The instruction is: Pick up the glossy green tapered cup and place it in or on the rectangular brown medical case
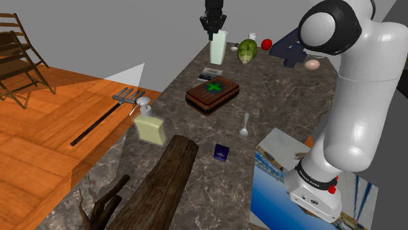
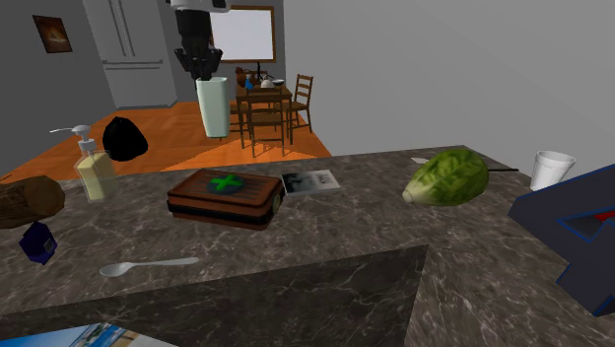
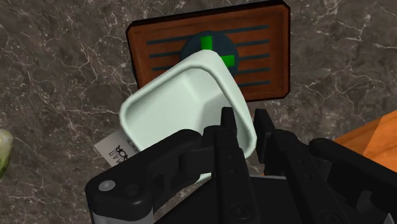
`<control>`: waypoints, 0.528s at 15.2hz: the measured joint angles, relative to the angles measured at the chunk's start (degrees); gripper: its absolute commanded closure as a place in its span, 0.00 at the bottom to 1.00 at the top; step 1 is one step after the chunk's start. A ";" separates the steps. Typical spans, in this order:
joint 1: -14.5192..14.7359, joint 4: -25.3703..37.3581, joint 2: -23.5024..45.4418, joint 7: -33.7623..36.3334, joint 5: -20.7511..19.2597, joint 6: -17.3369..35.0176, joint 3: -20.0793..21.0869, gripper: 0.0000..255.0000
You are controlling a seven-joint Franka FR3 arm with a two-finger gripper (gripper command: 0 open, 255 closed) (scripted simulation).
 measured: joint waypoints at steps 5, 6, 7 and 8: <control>0.74 -6.00 -1.82 0.48 -0.45 4.19 0.14 1.00; 0.83 -6.81 -1.87 0.56 -0.46 4.96 0.17 1.00; 0.86 -8.15 -2.19 0.47 -0.53 5.96 0.16 1.00; 1.00 -9.34 -2.42 0.60 -0.58 6.93 0.20 1.00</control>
